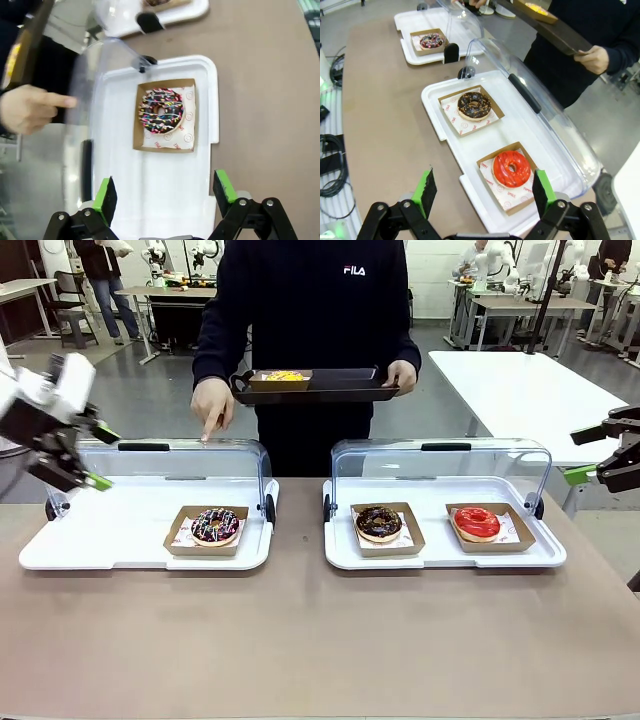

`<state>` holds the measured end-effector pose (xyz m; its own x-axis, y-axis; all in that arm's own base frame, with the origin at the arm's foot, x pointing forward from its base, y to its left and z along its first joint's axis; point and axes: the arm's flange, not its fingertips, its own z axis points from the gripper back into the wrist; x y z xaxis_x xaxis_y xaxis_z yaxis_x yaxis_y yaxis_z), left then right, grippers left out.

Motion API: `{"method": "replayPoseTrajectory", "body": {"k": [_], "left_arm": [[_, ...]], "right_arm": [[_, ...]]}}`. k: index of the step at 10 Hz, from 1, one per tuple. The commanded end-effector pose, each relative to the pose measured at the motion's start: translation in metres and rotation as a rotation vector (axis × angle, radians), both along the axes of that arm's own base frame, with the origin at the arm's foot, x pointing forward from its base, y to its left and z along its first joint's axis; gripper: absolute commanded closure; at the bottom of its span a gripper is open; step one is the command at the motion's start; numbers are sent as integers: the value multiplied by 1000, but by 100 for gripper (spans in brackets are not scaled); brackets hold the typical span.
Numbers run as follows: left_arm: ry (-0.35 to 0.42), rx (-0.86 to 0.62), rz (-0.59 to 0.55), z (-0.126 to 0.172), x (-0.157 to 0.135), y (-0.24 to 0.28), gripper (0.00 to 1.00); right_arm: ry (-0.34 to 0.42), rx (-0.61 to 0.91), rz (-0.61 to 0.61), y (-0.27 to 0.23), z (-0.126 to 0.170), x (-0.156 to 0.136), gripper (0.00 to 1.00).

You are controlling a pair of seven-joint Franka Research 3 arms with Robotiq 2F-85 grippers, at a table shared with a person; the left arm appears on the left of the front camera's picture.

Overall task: Provide the desired donut to the person.
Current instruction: Pick up and lift the Paper togo box containing the Donut pointed at by the person.

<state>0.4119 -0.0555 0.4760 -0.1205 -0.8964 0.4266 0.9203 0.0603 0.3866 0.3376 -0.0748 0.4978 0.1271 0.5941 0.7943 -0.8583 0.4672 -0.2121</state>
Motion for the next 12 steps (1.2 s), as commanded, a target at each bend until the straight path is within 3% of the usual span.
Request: {"method": "replayPoseTrajectory", "body": {"k": [1, 3, 7, 12], "left_arm": [[34, 119, -33, -32, 44, -17, 0], [96, 159, -74, -69, 56, -25, 0], [186, 195, -103, -125, 38, -32, 0], [163, 151, -91, -133, 46, -46, 0]], "right_arm": [[-19, 31, 14, 0, -3, 4, 0], [-19, 31, 14, 0, -3, 4, 0], [-19, 31, 14, 0, -3, 4, 0], [-19, 31, 14, 0, -3, 4, 0]]}}
